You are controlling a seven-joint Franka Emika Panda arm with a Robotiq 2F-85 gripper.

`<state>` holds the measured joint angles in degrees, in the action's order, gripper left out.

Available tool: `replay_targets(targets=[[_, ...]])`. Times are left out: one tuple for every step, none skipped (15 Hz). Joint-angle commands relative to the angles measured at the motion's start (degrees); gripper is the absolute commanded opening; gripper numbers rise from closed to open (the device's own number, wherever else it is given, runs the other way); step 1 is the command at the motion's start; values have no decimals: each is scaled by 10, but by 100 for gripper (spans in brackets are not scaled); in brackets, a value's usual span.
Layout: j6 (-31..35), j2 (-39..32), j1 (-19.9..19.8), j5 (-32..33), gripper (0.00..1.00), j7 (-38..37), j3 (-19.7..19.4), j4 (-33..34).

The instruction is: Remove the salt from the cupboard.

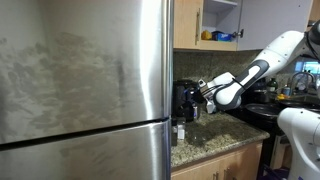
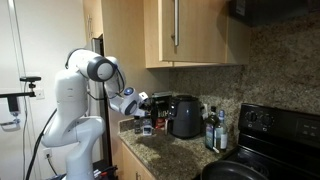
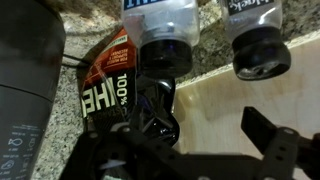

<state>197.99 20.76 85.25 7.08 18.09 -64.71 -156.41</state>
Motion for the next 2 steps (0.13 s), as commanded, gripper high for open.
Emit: replay_targets(targets=[[0,-8,-30,0,100,-16,30,0],[0,-13,-48,0,100,-23,46,0]])
